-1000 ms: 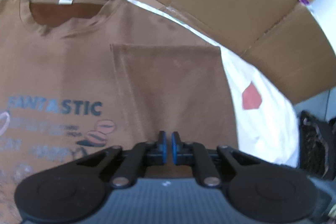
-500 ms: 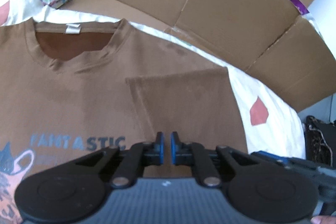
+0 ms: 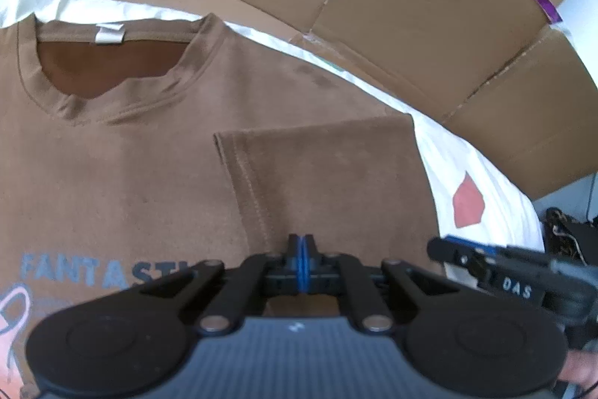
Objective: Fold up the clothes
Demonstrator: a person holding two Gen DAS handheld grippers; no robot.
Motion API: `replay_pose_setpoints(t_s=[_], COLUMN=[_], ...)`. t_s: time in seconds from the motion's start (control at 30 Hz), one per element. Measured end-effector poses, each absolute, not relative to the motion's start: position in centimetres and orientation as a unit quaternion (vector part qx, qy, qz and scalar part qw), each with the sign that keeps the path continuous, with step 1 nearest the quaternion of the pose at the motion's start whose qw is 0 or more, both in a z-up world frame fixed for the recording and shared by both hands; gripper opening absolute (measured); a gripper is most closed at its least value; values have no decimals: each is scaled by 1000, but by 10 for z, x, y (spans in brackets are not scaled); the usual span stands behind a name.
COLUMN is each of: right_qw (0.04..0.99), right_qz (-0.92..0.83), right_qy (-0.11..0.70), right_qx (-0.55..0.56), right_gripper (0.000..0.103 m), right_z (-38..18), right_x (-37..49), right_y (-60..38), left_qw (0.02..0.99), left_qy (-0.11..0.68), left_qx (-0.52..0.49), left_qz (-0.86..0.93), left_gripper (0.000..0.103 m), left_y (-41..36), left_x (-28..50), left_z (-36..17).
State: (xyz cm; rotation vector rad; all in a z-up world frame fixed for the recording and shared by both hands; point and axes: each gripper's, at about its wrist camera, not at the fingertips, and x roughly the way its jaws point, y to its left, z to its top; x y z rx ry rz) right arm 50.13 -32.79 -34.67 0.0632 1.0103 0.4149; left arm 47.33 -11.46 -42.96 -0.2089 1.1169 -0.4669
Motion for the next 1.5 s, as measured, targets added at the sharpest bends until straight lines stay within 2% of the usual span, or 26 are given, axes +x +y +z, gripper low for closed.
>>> replay_pose_setpoints(t_s=[0.33,0.5,0.63,0.9,1.0,1.03,1.1,1.17,1.23,1.27,1.33,1.5], right_qw=[864,865,866,854,850,849,847,842,837,835,831,820], right_qz=[183,171,142,133,134,134,135,136,139,140,142,136], right_qy=[469,470,477,501,506,508,512,519,527,529,535,553], right_qx=[34,32,46,49,51,52,53,53,52,51,54,58], right_gripper=[22,23,23,23,24,24,24,27,40,45,60,66], right_z=[-347,-348,-345,-319,-302,-297,-286,-272,-259,-253,-241,-210], right_x=[521,504,488,448,434,429,420,414,409,407,402,393], right_y=[-320,-326,-333,-341,-343,-344,-345,-345,-345,-346,-350,-350], left_qw=[826,825,819,799,798,798,793,786,781,778,776,767], left_qy=[509,515,524,556,557,559,567,578,588,591,593,609], left_qx=[-89,-92,-95,-72,-58,-56,-55,-56,-61,-65,-74,-81], left_qz=[-227,-213,-212,-220,-223,-221,-216,-211,-204,-202,-201,-185], left_gripper=[6,6,26,41,59,68,72,72,73,78,85,88], left_y=[-120,-121,-121,-105,-96,-93,-88,-83,-78,-75,-69,-56], left_x=[482,482,470,436,425,423,419,416,412,410,405,395], left_z=[-423,-425,-416,-380,-361,-356,-347,-340,-333,-329,-319,-292])
